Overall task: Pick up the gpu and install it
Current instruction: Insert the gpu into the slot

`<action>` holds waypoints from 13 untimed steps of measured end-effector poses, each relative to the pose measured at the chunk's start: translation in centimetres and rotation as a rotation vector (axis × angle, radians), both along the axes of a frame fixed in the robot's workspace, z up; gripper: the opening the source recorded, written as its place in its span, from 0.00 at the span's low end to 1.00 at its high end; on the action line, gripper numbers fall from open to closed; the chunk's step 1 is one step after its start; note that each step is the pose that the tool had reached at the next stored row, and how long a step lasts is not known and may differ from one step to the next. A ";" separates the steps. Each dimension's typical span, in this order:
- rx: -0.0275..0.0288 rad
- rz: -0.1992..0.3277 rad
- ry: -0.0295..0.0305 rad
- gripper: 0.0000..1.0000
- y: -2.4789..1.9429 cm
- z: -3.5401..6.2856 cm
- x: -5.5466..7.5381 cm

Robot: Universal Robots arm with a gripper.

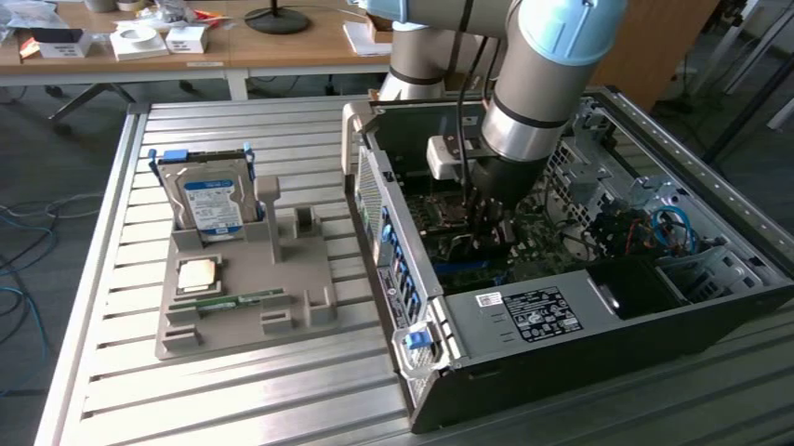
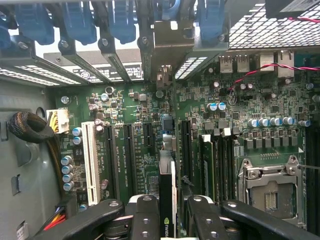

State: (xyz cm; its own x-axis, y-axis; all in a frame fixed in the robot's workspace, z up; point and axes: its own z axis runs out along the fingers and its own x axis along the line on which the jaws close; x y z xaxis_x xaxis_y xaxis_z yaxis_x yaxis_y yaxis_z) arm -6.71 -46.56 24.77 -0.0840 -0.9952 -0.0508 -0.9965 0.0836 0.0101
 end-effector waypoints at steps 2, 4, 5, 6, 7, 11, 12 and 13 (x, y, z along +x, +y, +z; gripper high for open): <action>0.0001 0.000 0.0000 0.26 0.00 -0.03 0.0; -0.0001 0.000 0.0000 0.26 0.00 -0.02 0.0; -0.0001 0.000 0.0001 0.26 0.00 -0.02 0.0; -0.0001 0.000 0.0000 0.26 0.00 -0.02 0.0; -0.0001 0.000 0.0001 0.26 0.00 -0.02 0.0; -0.0002 0.000 0.0001 0.26 0.00 -0.02 0.0; -0.0001 0.000 0.0000 0.26 0.00 -0.02 0.0; -0.0001 0.000 0.0001 0.26 0.00 -0.02 0.0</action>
State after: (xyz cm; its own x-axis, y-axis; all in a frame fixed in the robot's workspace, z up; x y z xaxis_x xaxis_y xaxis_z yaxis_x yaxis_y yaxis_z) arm -6.72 -46.57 24.75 -0.0841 -0.9952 -0.0506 -0.9964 0.0836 0.0102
